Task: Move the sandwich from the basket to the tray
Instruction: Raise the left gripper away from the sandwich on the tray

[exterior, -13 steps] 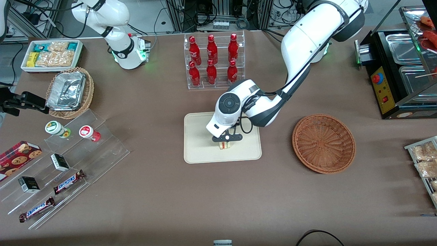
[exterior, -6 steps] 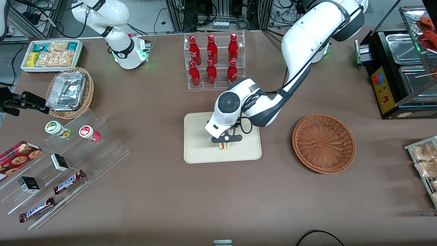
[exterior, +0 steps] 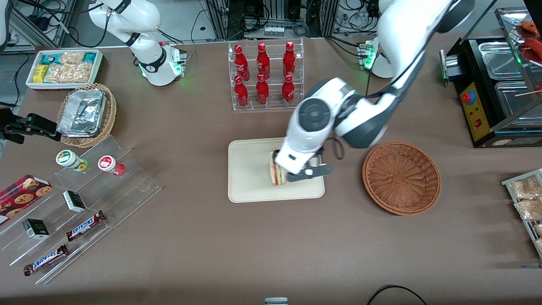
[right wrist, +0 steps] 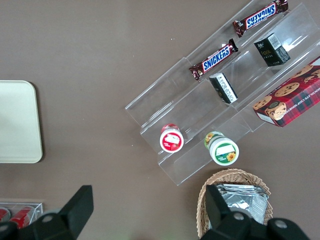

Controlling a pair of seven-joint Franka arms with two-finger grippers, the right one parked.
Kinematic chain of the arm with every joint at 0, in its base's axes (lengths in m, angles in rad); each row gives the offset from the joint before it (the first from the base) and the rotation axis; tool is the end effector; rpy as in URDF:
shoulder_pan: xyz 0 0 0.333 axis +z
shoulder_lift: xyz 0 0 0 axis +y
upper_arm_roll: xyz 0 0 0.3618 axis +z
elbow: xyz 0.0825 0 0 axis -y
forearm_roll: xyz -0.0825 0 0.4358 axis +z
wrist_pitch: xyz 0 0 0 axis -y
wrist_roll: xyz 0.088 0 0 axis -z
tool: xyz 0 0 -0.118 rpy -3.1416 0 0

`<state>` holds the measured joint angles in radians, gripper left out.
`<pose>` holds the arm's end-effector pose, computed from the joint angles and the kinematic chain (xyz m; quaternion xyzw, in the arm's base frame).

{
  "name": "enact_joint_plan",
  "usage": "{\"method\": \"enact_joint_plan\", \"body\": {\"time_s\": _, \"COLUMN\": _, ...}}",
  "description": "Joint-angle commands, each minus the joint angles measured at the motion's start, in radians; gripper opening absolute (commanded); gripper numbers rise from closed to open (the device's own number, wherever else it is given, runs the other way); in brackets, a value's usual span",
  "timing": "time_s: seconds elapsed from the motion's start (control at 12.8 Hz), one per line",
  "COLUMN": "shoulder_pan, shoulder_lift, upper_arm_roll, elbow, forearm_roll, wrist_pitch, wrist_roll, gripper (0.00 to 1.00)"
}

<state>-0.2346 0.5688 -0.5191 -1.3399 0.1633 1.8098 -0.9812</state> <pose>0.6288 -0.4526 0.4417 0.9904 0.1253 -0.0519 0.0265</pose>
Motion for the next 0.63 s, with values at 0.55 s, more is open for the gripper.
{"method": "enact_joint_plan", "body": {"time_s": 0.55, "shoulder_pan": 0.276, "shoulder_lift": -0.260, "upper_arm_roll": -0.001, "elbow": -0.033, "forearm_roll": -0.021, "wrist_pitch": -0.328, "wrist_roll": 0.217, "gripper": 1.00}}
